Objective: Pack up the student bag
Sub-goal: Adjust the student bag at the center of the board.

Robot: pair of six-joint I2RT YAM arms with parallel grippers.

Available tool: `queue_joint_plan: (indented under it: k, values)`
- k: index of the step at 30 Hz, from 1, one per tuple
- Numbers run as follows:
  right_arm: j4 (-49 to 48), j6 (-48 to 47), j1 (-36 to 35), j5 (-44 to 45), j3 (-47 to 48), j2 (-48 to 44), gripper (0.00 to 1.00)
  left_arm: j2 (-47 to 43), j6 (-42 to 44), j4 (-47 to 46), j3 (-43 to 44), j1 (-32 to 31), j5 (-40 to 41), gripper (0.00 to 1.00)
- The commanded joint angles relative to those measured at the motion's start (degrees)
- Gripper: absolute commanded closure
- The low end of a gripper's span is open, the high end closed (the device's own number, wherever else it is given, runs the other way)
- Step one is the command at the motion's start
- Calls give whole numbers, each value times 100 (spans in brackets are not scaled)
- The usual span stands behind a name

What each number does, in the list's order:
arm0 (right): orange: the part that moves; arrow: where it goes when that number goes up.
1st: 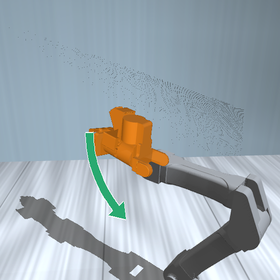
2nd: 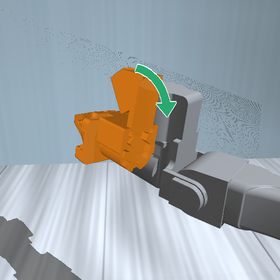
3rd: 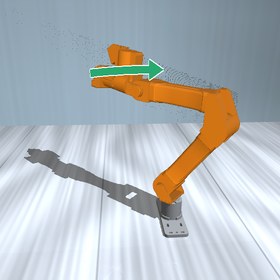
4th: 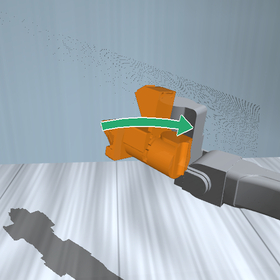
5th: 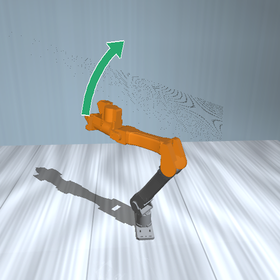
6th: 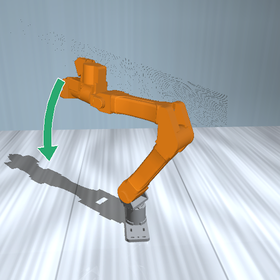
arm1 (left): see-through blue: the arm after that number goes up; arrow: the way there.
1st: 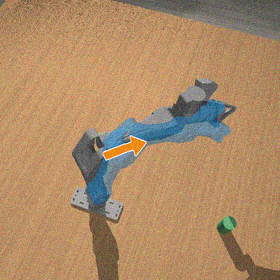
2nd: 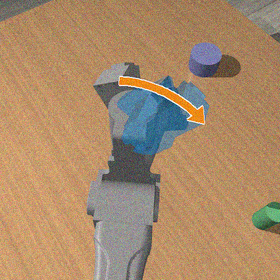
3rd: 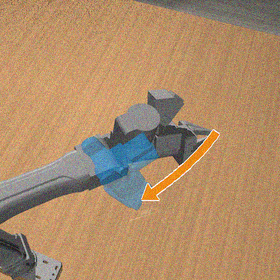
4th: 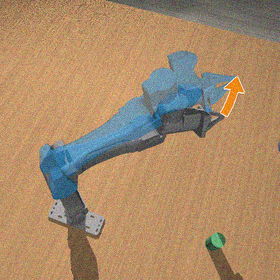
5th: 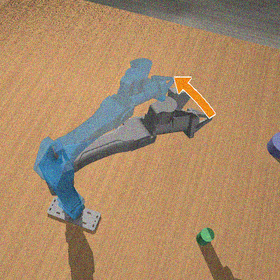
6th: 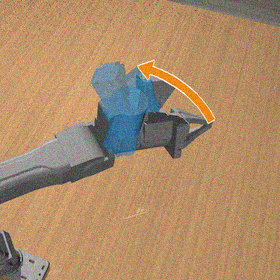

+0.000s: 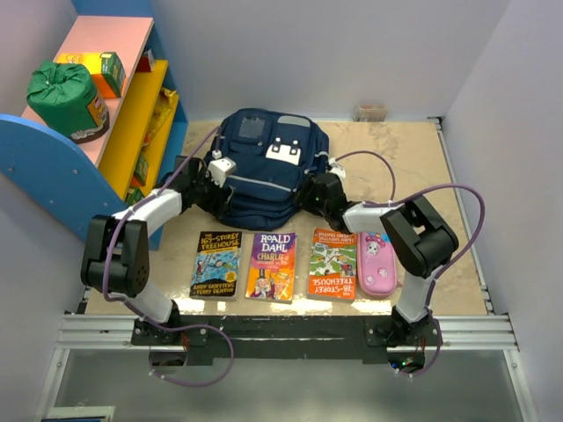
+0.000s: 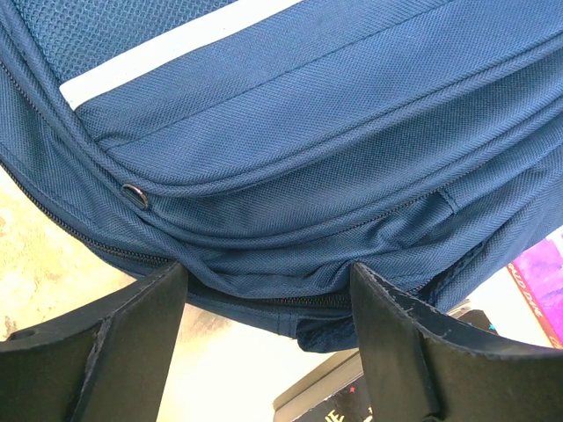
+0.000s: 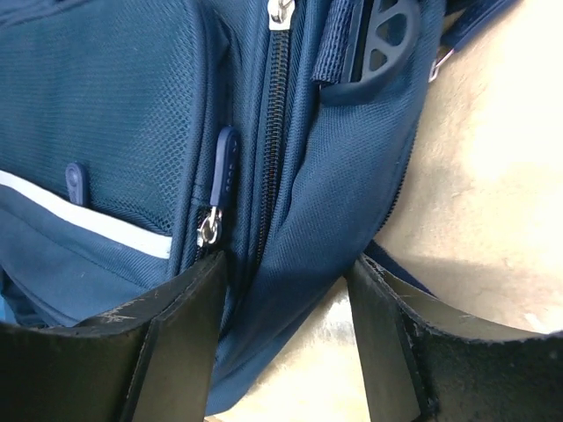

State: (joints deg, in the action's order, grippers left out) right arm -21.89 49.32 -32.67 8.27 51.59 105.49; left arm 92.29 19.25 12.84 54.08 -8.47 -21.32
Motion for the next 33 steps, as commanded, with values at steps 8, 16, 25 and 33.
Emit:
queue_joint_plan:
  k: [8,16,25,33]
  values:
    - [-9,175,-144,-274,728,-151,100,-413,176,561,426,-173,-584,34]
    - [677,78,-152,-545,1854,-775,100,-957,-167,1202,1604,319,-874,10]
    - [1459,104,-205,-818,1882,-1768,100,-1661,483,1660,2063,215,-918,0]
    - [2310,359,-205,-924,1117,-2981,100,-2074,984,1740,1536,-268,-1383,2]
